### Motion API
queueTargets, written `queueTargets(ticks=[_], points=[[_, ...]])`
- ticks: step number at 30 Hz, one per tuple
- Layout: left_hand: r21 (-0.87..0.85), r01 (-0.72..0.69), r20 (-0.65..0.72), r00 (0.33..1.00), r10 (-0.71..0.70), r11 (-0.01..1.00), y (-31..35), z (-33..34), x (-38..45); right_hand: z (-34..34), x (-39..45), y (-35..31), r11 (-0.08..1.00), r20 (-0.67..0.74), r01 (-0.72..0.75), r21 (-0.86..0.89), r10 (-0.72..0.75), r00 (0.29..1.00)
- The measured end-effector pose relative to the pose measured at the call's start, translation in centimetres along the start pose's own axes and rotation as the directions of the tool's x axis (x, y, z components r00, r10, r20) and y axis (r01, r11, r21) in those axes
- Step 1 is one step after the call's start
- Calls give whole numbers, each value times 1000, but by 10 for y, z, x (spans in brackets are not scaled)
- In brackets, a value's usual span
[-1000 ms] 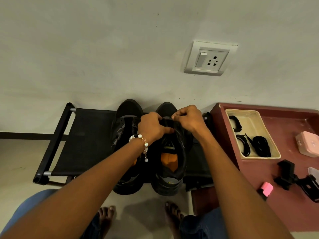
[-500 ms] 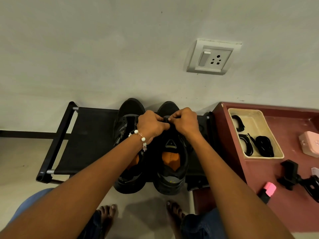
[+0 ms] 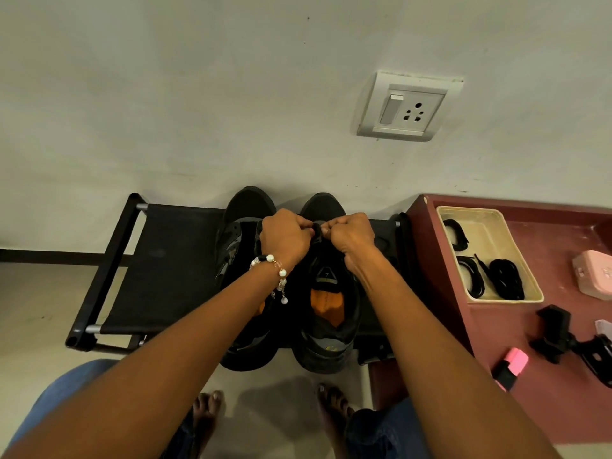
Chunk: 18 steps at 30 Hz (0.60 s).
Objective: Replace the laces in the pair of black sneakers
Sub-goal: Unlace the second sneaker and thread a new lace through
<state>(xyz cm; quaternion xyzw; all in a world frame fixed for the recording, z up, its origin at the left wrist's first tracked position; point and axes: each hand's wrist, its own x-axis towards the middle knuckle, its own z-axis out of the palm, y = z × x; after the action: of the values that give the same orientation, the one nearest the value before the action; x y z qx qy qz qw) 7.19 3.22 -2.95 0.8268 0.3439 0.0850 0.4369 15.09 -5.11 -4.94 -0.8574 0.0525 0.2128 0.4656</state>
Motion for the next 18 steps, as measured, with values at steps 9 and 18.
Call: queueTargets(ticks=[9, 18], points=[[129, -110, -11, 994, 113, 985, -3, 5, 5, -1, -2, -5, 1000, -55, -3, -31, 1, 998], [189, -166, 17, 986, 166, 968, -3, 2, 10, -5, -22, -9, 834, -163, 221, -505, -344, 925]])
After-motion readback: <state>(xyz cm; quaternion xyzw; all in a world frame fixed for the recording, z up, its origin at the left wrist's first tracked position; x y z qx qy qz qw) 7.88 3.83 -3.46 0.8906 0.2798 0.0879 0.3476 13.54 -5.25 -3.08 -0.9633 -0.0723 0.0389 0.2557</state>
